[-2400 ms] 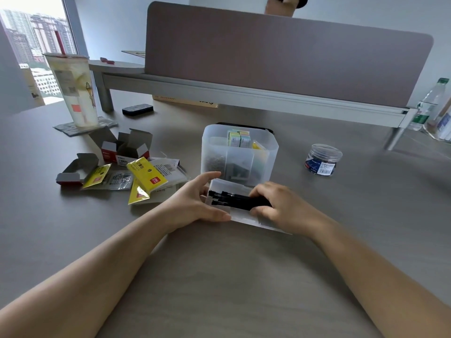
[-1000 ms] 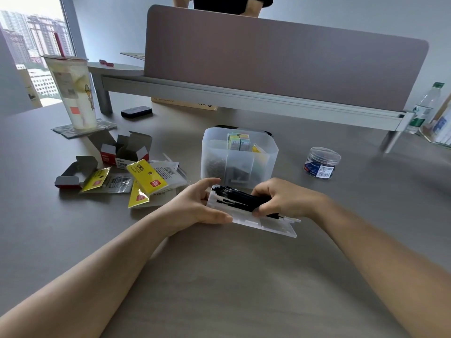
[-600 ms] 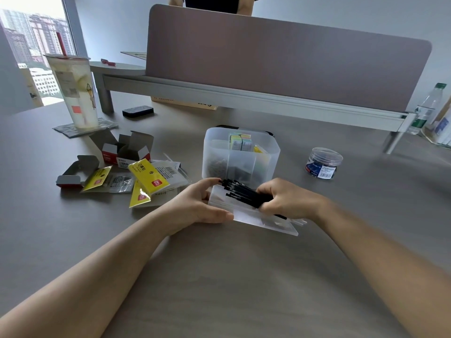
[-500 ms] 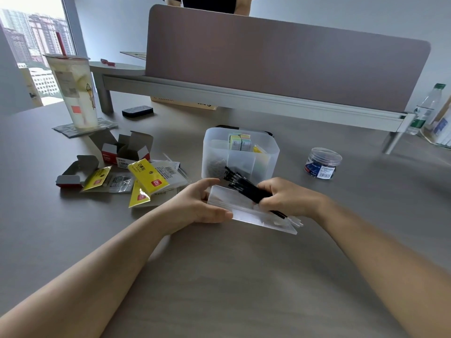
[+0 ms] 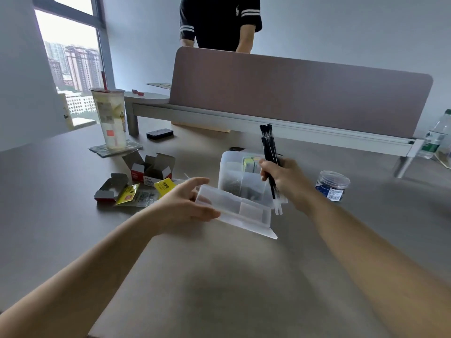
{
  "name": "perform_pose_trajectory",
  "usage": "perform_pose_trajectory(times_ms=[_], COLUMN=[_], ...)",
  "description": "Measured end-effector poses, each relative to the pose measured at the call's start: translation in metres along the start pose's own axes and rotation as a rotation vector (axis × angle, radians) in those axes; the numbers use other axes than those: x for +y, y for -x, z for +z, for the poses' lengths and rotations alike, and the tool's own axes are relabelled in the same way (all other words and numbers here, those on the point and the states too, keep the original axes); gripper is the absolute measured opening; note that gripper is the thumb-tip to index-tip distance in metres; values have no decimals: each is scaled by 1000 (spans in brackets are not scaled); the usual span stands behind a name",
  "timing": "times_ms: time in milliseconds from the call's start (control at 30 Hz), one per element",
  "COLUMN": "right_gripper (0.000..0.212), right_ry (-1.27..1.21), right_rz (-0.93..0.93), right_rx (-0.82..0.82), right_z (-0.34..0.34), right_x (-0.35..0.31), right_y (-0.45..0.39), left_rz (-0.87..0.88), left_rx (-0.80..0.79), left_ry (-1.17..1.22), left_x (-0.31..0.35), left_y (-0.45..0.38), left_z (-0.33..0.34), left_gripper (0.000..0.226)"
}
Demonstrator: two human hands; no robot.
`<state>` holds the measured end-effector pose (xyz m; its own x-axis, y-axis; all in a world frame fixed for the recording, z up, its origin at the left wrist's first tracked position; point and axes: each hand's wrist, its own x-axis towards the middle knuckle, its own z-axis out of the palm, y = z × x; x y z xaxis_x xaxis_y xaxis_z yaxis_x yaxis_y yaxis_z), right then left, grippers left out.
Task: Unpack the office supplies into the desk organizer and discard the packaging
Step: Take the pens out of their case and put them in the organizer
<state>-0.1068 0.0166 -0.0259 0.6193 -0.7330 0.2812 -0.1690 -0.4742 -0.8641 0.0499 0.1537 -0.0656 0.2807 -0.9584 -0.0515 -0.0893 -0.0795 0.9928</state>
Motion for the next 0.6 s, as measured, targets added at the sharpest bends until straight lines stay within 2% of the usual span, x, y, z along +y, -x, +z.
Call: perform_pose_trajectory(times_ms=[100,333,500,600], right_gripper=[35,27,32,20], right_ry=[48,25,77,111], right_rz=[-33,-99,-106,-82], right_rx=[112,235,244,182], right_z=[4,14,28,36], right_x=[-13,-19,-6,1], right_y=[-18,-73,-105,-117], left_rz=[26,70,141,139], left_rx=[12,68,159,216], left_ry=[27,29,11,5], left_x=[10,17,9,2], left_y=[6,-3,-13,-15], left_z=[-19,-69,-98,-107], left_gripper=[94,122,106,90])
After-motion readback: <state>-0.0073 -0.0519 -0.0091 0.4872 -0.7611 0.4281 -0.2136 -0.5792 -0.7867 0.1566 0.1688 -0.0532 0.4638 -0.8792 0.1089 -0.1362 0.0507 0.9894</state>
